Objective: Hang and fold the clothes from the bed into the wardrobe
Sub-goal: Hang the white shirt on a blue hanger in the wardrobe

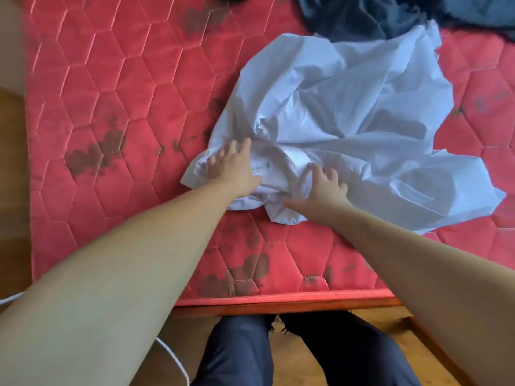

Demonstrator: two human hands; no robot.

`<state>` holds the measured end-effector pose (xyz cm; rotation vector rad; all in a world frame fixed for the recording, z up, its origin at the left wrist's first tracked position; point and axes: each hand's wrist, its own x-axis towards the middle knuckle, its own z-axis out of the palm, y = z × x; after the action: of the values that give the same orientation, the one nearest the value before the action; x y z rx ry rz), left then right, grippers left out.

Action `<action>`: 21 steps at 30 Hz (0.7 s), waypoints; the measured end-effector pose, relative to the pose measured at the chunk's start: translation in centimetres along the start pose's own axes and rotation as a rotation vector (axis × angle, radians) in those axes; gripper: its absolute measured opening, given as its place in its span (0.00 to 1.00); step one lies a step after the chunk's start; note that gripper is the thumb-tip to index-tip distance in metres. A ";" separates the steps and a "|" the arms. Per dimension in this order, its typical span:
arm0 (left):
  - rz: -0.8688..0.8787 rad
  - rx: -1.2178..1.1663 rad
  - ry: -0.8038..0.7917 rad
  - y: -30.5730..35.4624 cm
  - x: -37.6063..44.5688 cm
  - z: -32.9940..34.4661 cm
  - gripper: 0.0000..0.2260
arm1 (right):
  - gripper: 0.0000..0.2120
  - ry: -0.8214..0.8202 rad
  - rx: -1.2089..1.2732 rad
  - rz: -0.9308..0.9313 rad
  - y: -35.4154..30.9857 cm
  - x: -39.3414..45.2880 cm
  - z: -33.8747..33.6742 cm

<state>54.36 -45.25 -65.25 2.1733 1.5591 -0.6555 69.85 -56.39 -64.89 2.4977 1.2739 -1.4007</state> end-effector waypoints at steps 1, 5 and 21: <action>0.007 0.006 0.025 -0.1 0.3 0.6 0.39 | 0.44 0.031 -0.036 0.030 -0.4 0.6 1.0; 0.057 0.046 0.050 -0.1 0.7 1.0 0.28 | 0.17 0.144 -0.011 0.149 -1.0 1.8 1.7; 0.271 0.317 0.019 6.1 -5.7 -16.4 0.16 | 0.10 0.018 -0.467 -0.023 4.9 -10.6 -24.2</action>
<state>60.98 -42.33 -48.35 2.5676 1.2010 -0.8394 87.30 -57.56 -44.52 2.1872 1.4355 -0.9440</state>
